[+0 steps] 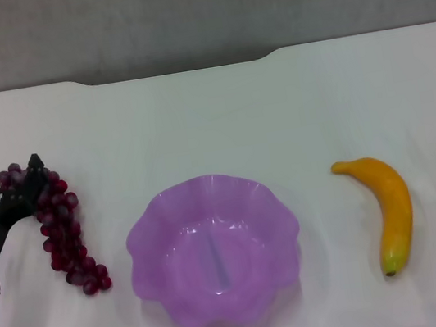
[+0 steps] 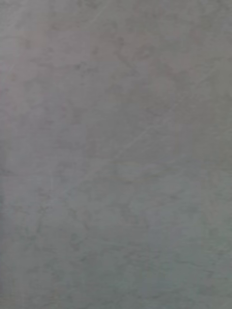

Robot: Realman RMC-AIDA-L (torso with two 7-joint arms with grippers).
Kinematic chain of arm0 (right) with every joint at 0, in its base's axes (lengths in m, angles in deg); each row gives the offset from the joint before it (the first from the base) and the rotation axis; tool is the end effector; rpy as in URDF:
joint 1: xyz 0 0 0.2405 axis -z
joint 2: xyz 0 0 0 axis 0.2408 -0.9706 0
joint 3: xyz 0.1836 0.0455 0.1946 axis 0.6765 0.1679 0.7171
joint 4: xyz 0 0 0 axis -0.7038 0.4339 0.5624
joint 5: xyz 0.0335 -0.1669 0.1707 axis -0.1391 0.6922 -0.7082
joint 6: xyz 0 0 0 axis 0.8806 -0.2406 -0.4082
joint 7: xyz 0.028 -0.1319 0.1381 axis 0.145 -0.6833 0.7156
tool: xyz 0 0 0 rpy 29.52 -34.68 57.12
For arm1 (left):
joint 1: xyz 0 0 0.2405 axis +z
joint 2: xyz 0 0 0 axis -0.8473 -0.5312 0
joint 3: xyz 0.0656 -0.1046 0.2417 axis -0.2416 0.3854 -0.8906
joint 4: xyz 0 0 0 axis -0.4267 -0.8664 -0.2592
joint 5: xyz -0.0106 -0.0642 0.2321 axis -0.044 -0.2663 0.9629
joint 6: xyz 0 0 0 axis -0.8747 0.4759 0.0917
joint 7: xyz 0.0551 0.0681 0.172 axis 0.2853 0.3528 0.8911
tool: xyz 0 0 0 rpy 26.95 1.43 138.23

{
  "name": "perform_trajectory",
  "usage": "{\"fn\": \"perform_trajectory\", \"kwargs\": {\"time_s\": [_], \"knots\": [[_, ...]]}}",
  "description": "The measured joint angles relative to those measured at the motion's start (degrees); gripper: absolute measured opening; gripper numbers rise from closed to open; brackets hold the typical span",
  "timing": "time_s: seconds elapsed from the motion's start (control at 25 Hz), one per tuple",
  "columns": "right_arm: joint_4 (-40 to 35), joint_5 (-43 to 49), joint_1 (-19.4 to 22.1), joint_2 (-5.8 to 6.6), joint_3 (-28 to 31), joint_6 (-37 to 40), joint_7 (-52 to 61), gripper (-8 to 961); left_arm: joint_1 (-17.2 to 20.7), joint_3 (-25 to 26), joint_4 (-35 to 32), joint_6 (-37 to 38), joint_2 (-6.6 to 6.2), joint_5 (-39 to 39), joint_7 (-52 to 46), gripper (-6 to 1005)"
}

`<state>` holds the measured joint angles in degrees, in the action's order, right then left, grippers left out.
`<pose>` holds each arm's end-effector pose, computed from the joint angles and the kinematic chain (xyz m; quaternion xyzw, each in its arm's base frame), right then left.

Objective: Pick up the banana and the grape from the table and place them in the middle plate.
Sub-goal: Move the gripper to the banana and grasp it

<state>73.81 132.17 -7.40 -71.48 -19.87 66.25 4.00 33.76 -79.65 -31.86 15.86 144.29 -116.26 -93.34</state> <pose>0.3878 0.3793 -0.0322 -0.6871 0.2493 0.2609 0.6306 -0.3644 0.4174 -0.0370 -0.6893 -0.3009 -0.3102 0.5815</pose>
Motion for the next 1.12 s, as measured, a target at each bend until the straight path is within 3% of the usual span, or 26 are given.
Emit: {"fn": "perform_trajectory", "kwargs": {"time_s": [0.2,0.36,0.6,0.64,0.72,0.76,0.84,0.88,0.96,1.04,1.12], "knots": [[3.8,0.5,0.4,0.77,-0.5,0.4,-0.1,892,1.2,0.3,0.1,0.2,-0.16,0.0,0.1,879],[9.9,1.9,0.9,3.29,-0.2,-2.2,0.1,892,1.7,0.4,0.2,-0.1,-0.25,0.0,0.5,879],[30.7,4.6,2.6,15.04,4.1,-22.6,-0.4,891,1.7,0.4,0.2,-0.1,-0.26,0.0,0.5,879],[34.2,5.8,3.2,16.57,6.1,-26.8,-0.8,891,1.7,0.4,0.2,-0.2,-0.26,0.0,0.5,880],[41.1,9.2,4.7,18.07,13.0,-38.1,-2.8,891,1.7,0.4,0.2,-0.2,-0.26,0.0,0.5,880],[44.7,11.7,5.7,18.07,17.5,-45.3,-4.4,891,1.7,0.4,0.2,-0.2,-0.26,0.0,0.5,880],[51.5,16.3,7.6,16.78,26.1,-58.6,-7.8,891,1.6,0.4,0.2,-0.2,-0.25,0.1,0.6,880],[55.1,19.2,8.8,14.69,32.0,-66.7,-10.6,891,1.6,0.4,0.2,-0.2,-0.26,0.0,0.6,880],[61.3,24.3,10.1,8.94,43.2,-81.9,-16.4,890,1.6,0.4,0.2,-0.2,-0.25,0.0,0.6,880],[64.8,28.3,9.4,4.01,52.0,-93.9,-20.9,890,1.5,0.4,0.2,-0.3,-0.25,0.0,0.5,880],[66.9,31.8,6.9,1.10,58.8,-106.0,-23.1,890,1.2,0.3,0.2,-0.3,-0.23,0.0,0.5,880]]}}
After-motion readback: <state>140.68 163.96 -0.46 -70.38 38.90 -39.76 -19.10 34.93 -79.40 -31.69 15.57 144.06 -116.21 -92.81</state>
